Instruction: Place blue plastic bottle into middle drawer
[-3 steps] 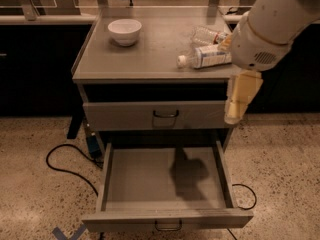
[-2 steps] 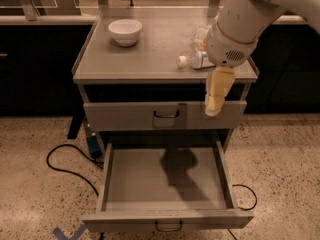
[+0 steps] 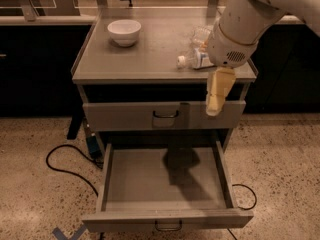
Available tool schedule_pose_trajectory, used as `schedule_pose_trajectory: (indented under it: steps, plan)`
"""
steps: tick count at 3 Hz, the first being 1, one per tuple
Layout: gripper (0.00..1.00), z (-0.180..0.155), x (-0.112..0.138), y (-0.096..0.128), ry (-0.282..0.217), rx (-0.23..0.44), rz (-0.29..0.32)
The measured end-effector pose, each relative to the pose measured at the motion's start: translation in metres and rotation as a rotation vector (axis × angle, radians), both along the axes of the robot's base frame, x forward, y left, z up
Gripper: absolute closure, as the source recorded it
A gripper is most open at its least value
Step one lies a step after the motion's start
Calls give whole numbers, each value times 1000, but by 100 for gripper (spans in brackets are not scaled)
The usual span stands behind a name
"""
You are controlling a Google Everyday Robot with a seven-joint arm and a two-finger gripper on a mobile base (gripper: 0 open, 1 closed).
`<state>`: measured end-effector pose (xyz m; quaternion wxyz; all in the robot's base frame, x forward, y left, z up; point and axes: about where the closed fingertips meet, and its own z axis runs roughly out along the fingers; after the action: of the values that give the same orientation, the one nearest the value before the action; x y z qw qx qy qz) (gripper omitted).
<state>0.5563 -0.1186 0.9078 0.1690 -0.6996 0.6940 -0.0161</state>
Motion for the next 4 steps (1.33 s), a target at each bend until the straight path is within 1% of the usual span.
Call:
schedule_pose_trajectory:
  steps: [1,2,3,4]
  plan:
    - [0,-17,38,-23,24,-14,8]
    - [0,-52,91,-48,97,-55,14]
    - [0,-75,136,-68,129,-83,-26]
    - [0,-61,155,-79,73,-83,-58]
